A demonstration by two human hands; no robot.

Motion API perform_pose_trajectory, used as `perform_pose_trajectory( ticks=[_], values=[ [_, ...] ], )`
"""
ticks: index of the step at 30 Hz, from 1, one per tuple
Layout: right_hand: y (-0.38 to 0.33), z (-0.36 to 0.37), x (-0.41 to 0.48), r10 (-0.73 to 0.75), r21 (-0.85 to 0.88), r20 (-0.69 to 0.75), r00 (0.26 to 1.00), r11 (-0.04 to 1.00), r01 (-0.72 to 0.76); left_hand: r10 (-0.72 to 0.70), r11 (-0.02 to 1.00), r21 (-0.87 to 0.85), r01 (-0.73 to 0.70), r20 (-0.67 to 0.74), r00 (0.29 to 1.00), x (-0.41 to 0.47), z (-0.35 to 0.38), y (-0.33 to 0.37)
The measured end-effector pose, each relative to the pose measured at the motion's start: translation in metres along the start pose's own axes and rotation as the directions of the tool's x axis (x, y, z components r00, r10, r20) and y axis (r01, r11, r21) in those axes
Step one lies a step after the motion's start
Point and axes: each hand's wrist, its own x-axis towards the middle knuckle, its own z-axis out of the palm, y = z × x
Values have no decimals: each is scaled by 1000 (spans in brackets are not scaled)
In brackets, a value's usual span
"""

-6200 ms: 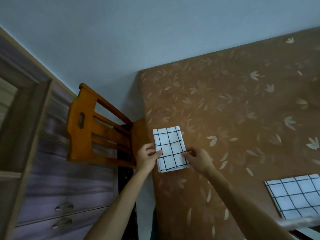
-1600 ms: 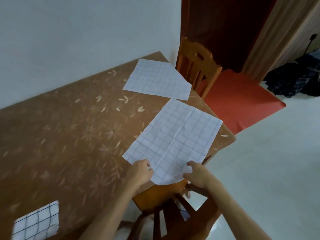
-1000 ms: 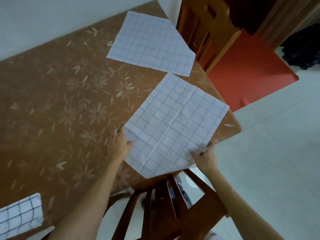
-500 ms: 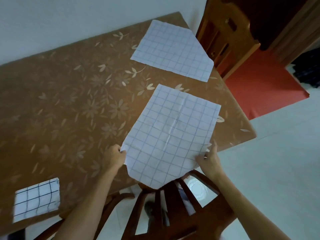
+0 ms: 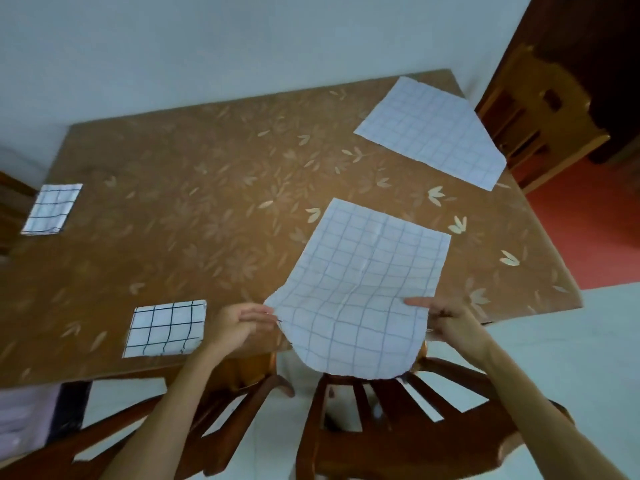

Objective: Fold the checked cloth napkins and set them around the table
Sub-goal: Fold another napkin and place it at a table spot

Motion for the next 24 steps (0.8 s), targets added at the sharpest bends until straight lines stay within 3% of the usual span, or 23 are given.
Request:
perform_pose_trajectory(
  ticks=[4,8,10,12,14,15,17,20,24],
  values=[
    [6,-4,-7,-137,-328,-93,986,939,99,165,983,86,-163,-21,986,-8,-11,-6],
    [8,-2,-17,-131,-385,-131,983,920,72,303,949,122,-292,-87,949,-12,-12,4],
    [11,-1,-19,-237,-584,-177,955,807,92,323,944,122,-308,-129,938,-9,-10,12],
    [19,-1,-19,-382,-754,-89,920,629,188,324,946,61,-319,-136,936,-6,-7,26],
    [21,0,-17,-443,-763,28,896,569,305,333,943,30,-332,-118,935,-4,-1,43],
    [16,4,-19,-466,-737,64,883,575,356,337,941,21,-337,-117,934,-4,3,52],
    [10,10,-18,-448,-615,28,894,697,368,335,940,-13,-341,-155,929,-2,11,68],
    [7,4,-4,-273,-403,-144,951,894,195,327,934,-70,-351,-230,916,7,20,86],
    [15,-30,19,-86,-320,-320,943,947,-22,252,949,-123,-291,-262,932,33,27,94]
  ],
)
